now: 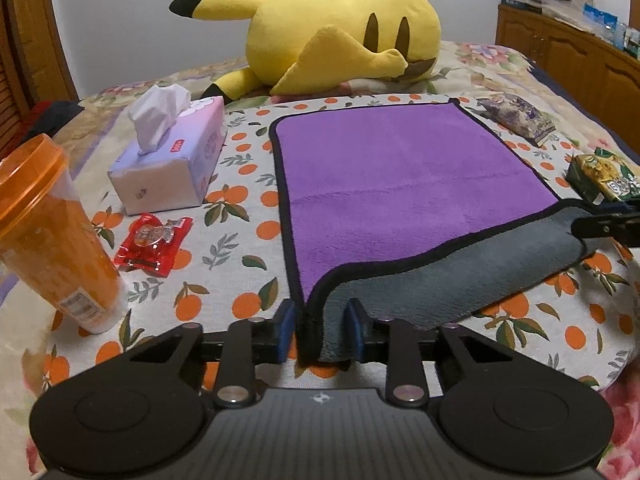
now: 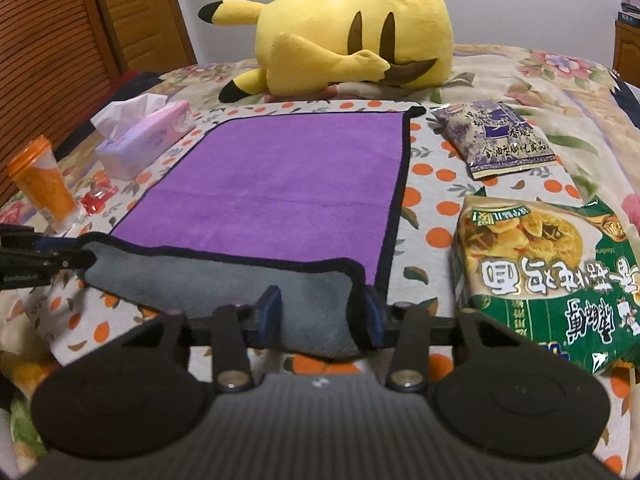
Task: Fold towel
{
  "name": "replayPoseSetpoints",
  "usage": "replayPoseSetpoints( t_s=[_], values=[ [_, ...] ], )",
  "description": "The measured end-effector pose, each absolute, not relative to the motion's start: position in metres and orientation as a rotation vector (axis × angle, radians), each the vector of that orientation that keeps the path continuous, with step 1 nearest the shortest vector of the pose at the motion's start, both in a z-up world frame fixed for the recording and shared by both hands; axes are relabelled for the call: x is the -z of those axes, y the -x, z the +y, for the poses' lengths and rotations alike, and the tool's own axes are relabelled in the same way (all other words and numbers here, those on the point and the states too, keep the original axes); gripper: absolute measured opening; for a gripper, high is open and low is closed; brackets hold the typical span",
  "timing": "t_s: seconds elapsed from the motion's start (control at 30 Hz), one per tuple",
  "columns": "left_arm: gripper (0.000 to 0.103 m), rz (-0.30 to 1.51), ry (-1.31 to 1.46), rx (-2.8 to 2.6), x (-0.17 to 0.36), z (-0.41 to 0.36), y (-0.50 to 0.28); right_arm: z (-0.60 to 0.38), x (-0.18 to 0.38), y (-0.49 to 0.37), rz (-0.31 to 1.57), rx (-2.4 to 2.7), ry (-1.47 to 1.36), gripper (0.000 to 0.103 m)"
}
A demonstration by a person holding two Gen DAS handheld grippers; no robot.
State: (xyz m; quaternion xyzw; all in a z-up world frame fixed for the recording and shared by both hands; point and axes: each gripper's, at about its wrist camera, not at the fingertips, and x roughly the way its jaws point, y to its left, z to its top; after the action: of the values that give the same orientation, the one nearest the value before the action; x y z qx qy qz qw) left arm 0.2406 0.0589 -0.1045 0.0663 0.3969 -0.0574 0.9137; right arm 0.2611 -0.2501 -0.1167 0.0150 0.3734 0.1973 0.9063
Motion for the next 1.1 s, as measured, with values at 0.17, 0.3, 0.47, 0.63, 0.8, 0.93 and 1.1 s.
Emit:
replayPoseSetpoints(
  t_s=[0.17, 0.3, 0.47, 0.63, 0.8, 0.93, 1.1],
  values=[
    [0.014, 0.82, -0.132, 0.131, 0.104, 0.058, -0.24, -0.256, 0.121, -0.266, 0.792, -0.385, -0.037, 0.022],
    [0.009, 0.813, -0.122, 0.137, 0.101, 0.058, -0.24, -0.256, 0.122, -0.265, 0.791, -0.392, -0.032, 0.014],
    [0.007, 0.792, -0.117, 0.153, 0.096, 0.056, -0.238, -0.255, 0.118, -0.263, 0.772, -0.406, -0.022, 0.009],
    [0.007, 0.742, -0.12, 0.155, 0.083, 0.052, -0.233, -0.26, 0.115, -0.264, 0.754, -0.401, -0.049, 0.008],
    [0.007, 0.705, -0.107, 0.156, 0.073, 0.053, -0.231, -0.261, 0.109, -0.263, 0.73, -0.407, -0.061, 0.008],
    [0.007, 0.684, -0.082, 0.16, 0.067, 0.054, -0.232, -0.26, 0.1, -0.261, 0.705, -0.424, -0.074, 0.008],
    [0.006, 0.66, -0.086, 0.162, 0.063, 0.053, -0.232, -0.258, 0.091, -0.259, 0.649, -0.427, -0.049, 0.005]
  ],
)
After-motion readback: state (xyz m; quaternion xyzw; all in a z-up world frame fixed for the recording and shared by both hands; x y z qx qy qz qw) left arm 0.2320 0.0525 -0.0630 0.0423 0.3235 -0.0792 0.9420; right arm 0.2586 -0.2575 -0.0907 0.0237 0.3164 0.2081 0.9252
